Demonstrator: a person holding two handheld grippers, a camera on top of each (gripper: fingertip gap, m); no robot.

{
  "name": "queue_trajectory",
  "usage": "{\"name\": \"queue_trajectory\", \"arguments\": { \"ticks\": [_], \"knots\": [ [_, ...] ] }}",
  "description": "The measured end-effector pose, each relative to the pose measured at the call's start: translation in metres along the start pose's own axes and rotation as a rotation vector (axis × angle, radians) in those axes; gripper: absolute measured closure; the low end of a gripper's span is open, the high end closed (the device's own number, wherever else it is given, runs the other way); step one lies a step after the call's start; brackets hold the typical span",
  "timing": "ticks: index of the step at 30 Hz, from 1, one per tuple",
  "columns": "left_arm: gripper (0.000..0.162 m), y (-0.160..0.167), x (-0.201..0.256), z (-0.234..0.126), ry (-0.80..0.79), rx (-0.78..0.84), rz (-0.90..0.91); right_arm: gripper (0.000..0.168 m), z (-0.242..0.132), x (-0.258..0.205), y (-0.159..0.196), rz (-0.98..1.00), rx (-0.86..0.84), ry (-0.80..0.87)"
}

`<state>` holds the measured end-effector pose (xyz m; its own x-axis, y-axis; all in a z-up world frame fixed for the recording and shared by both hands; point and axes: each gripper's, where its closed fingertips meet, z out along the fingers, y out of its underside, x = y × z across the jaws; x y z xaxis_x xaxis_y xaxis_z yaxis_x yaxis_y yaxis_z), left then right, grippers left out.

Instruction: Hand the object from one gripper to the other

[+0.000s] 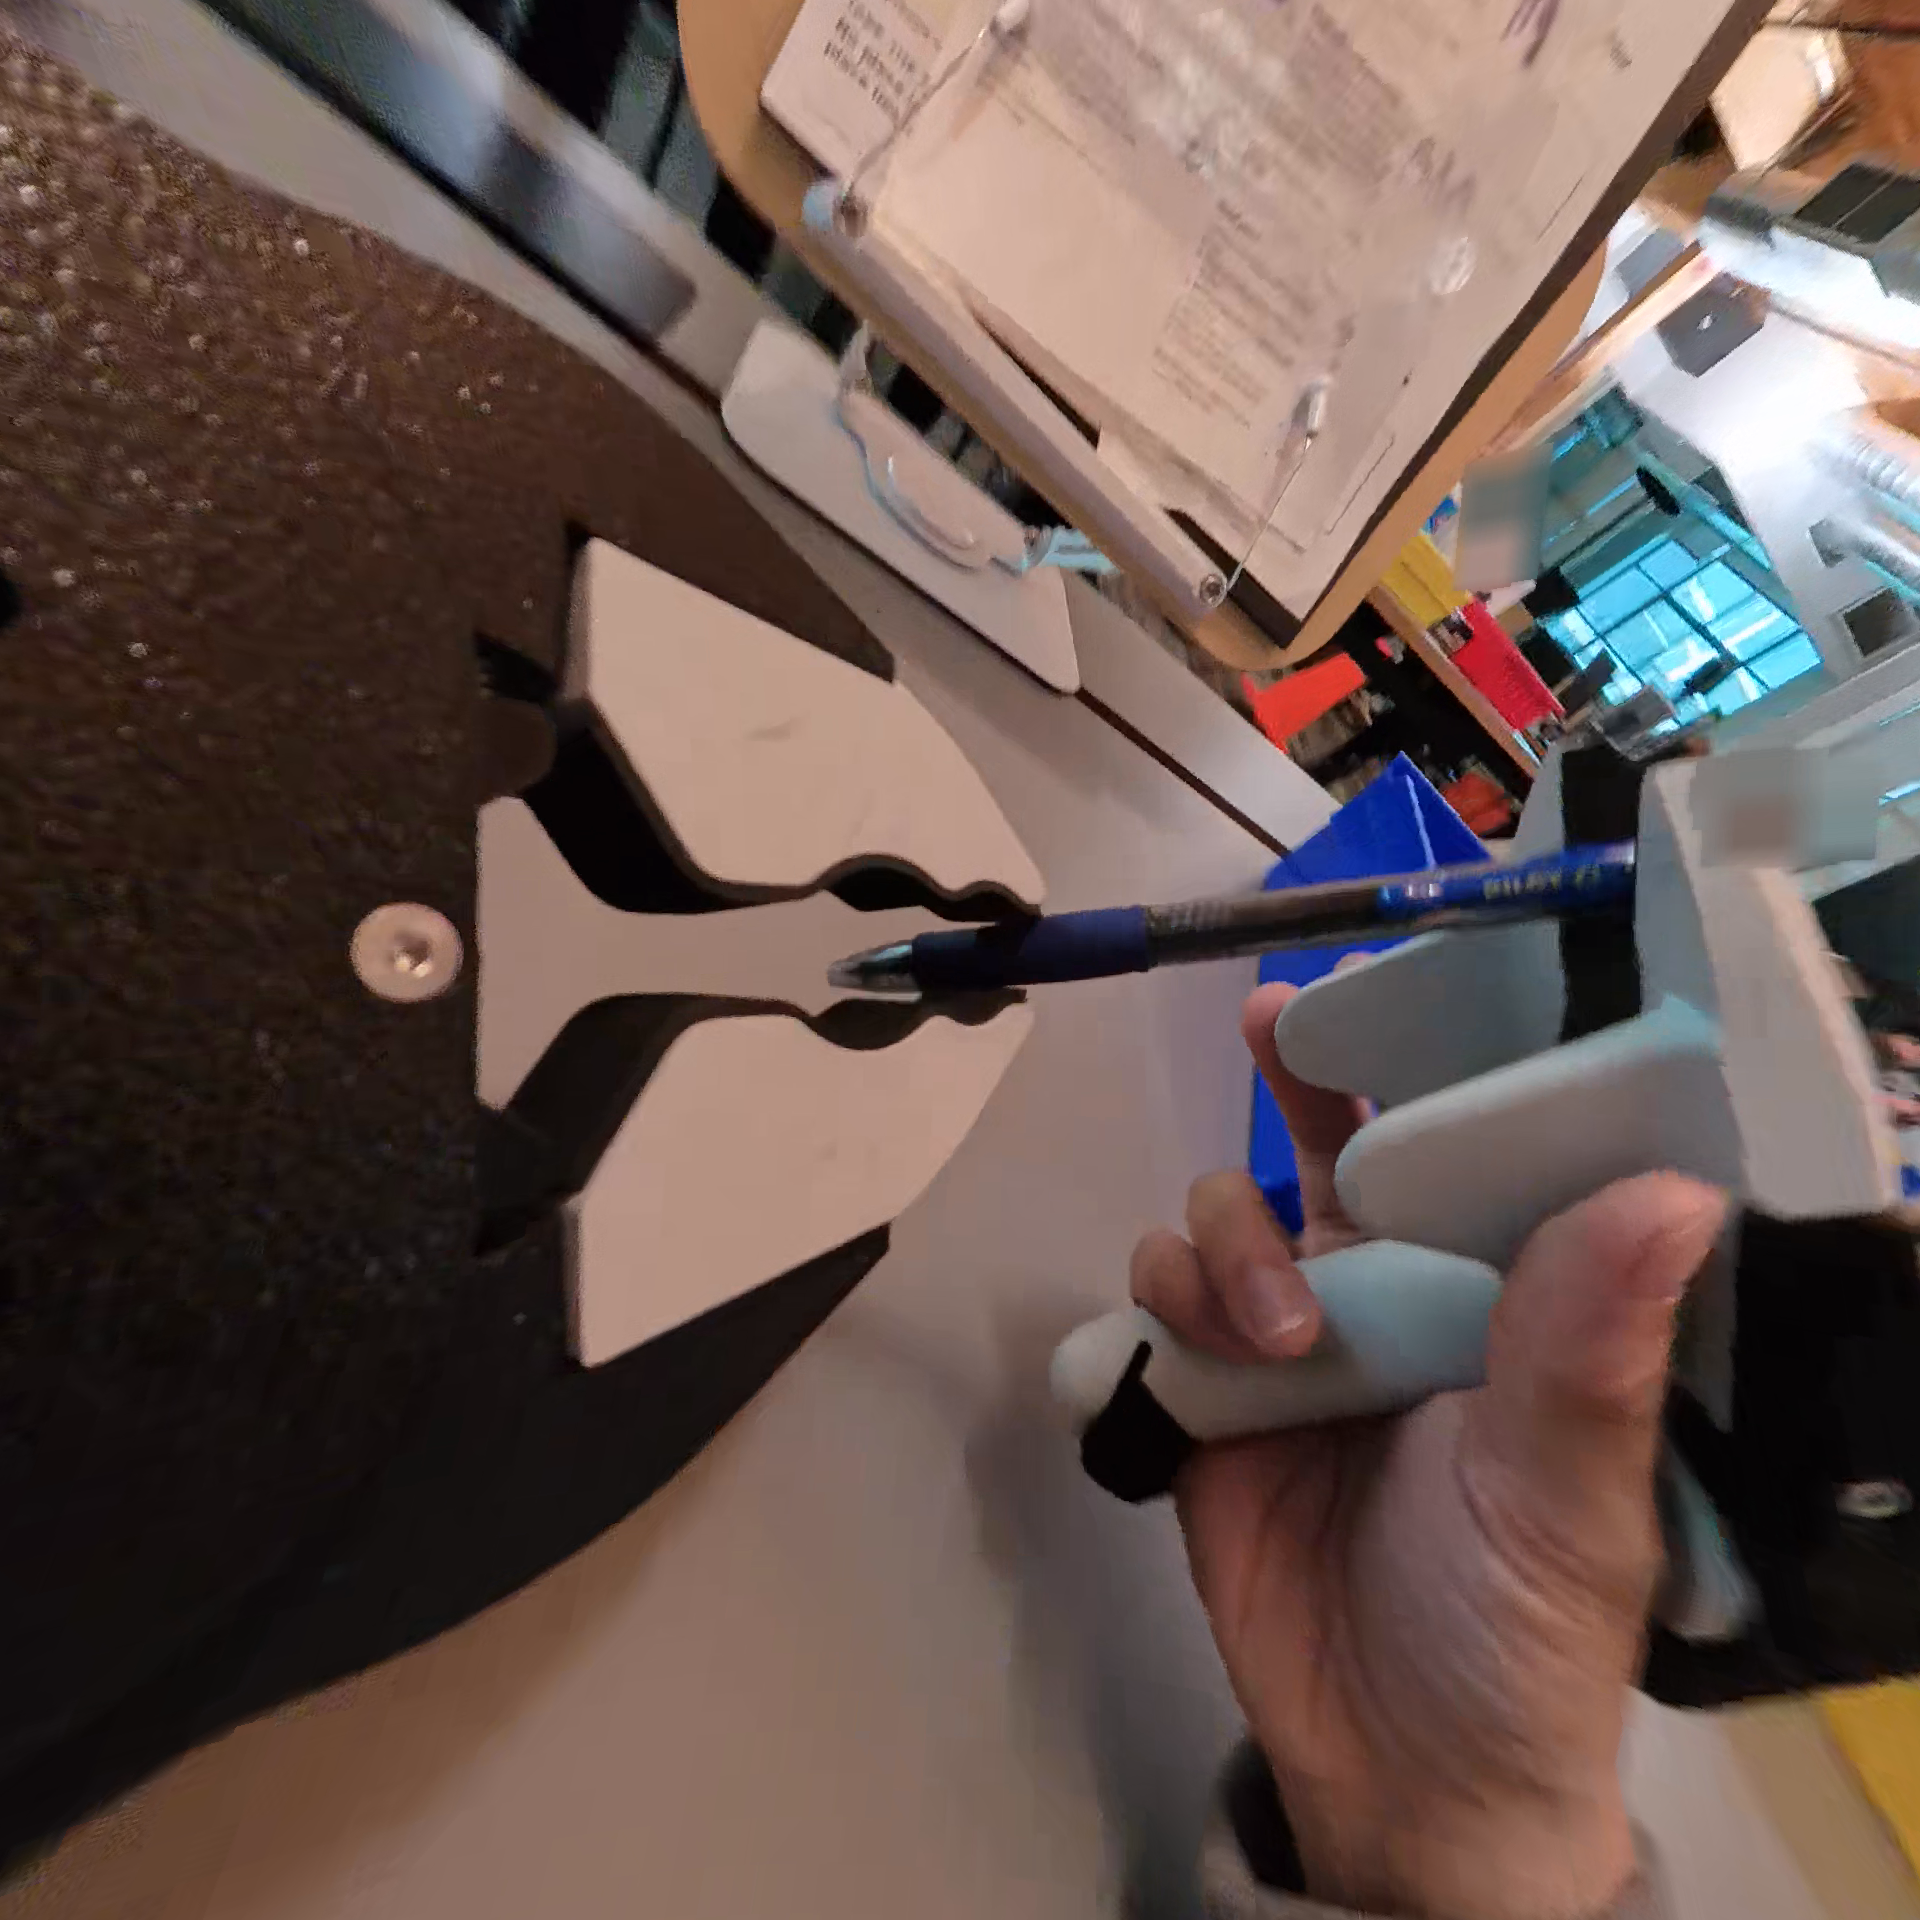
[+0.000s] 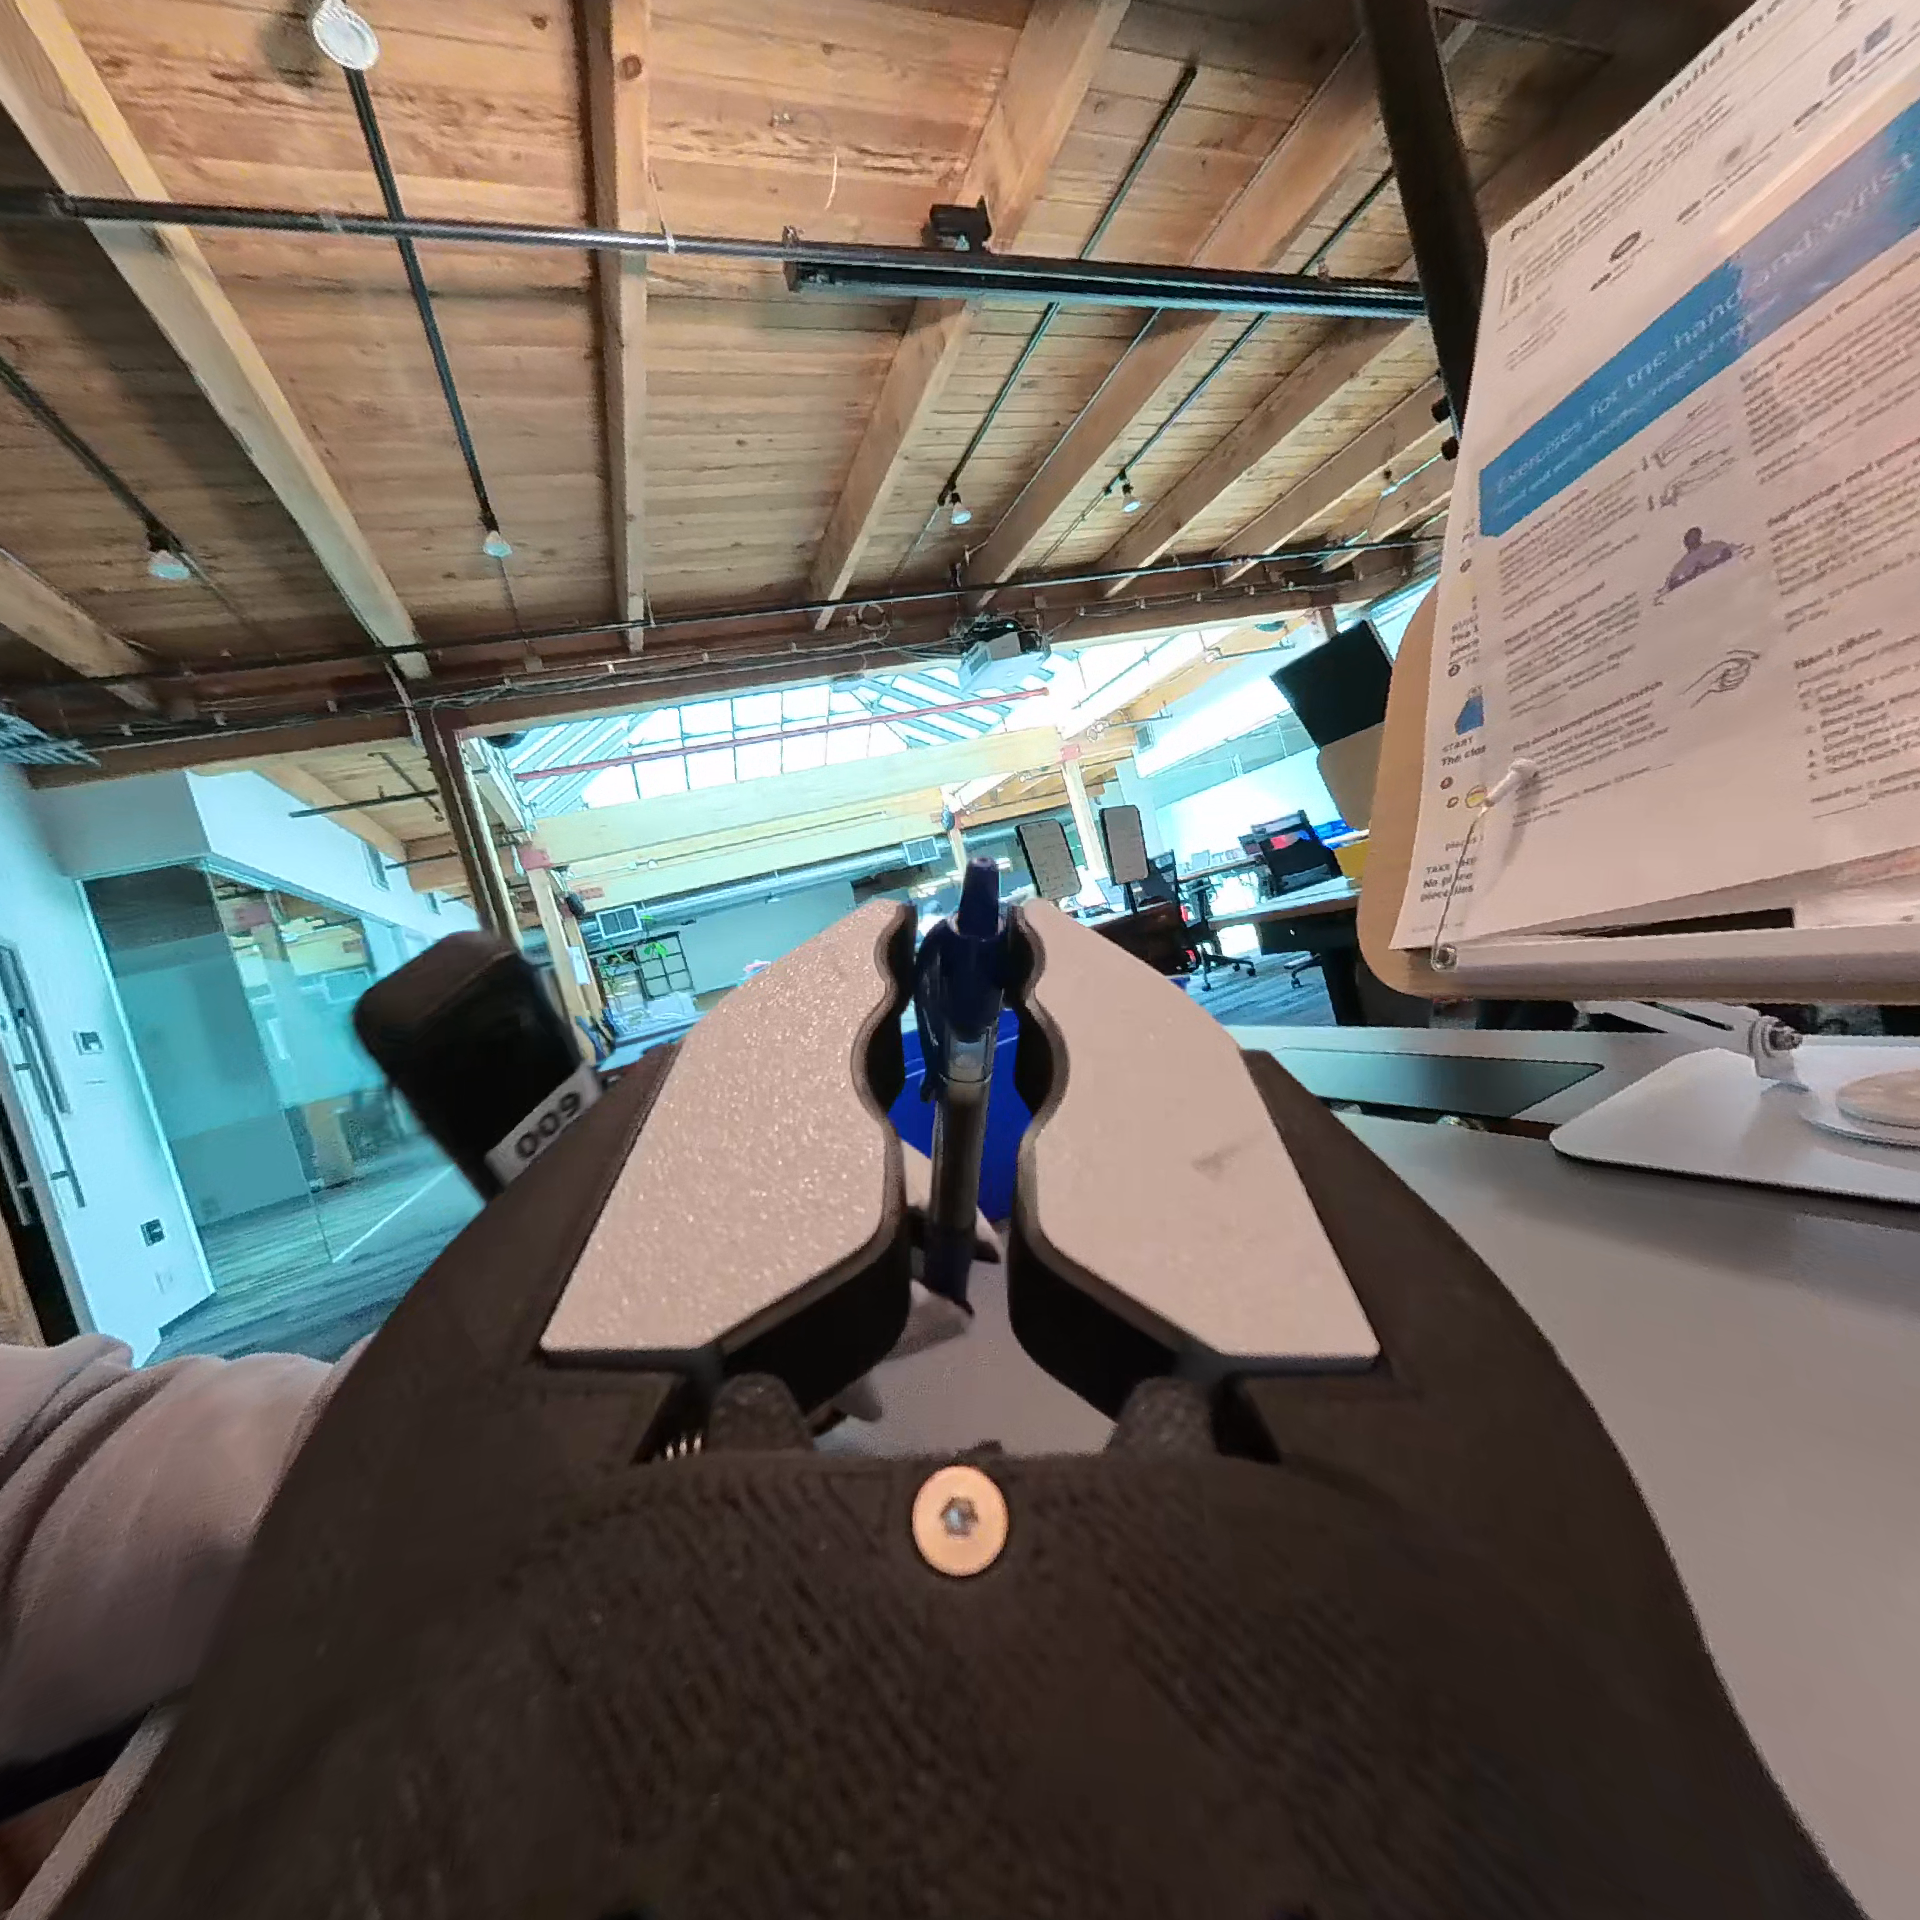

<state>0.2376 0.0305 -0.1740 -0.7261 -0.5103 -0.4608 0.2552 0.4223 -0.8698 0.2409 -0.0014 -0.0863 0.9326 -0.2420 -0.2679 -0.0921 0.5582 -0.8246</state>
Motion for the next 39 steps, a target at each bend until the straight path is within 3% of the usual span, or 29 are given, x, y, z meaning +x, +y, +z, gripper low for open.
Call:
{"name": "queue_trajectory", "arguments": {
  "ticks": [4,9,13,15,17,19,22,24,26,28,30,35,39],
  "knots": [
    [0.152,-0.018,0.0,-0.017,0.239,0.157,-0.33,0.13,-0.002,-0.001,-0.004,0.045,-0.018,-0.053],
    [0.152,-0.042,0.011,-0.045,0.685,0.329,-0.733,0.128,0.003,-0.019,0.009,0.102,-0.093,-0.17],
    [0.151,-0.041,0.033,-0.047,0.876,0.286,-0.809,0.137,0.005,-0.051,0.028,0.114,-0.173,-0.341],
    [0.151,-0.043,0.042,-0.049,0.941,0.283,-0.821,0.156,0.004,-0.061,0.036,0.075,-0.213,-0.394],
    [0.152,-0.045,0.044,-0.049,0.954,0.292,-0.82,0.157,0.003,-0.065,0.035,0.077,-0.213,-0.418],
    [0.152,-0.046,0.038,-0.045,0.891,0.316,-0.816,0.158,0.005,-0.059,0.032,0.059,-0.213,-0.388],
    [0.146,-0.031,0.01,-0.025,0.539,0.321,-0.714,0.158,0.009,-0.031,0.03,-0.11,-0.215,-0.181],
    [0.122,-0.019,-0.016,-0.019,0.256,0.291,-0.601,0.158,0.006,-0.003,0.033,-0.315,-0.288,0.022],
    [0.115,-0.024,-0.03,-0.022,0.101,0.303,-0.501,0.158,-0.001,0.025,0.036,-0.603,-0.41,0.24],
    [0.113,-0.04,-0.032,-0.028,0.035,0.365,-0.451,0.158,-0.007,0.039,0.036,-0.87,-0.502,0.375],
    [0.114,-0.053,-0.027,-0.03,0.007,0.408,-0.428,0.158,-0.006,0.041,0.041,-1.009,-0.552,0.417],
    [0.12,-0.053,-0.015,-0.022,-0.02,0.368,-0.362,0.158,-0.002,0.038,0.069,-1.187,-0.678,0.389],
    [0.131,-0.044,-0.014,-0.016,-0.017,0.317,-0.393,0.158,0.004,0.028,0.078,-1.262,-0.684,0.342]
  ]
}}
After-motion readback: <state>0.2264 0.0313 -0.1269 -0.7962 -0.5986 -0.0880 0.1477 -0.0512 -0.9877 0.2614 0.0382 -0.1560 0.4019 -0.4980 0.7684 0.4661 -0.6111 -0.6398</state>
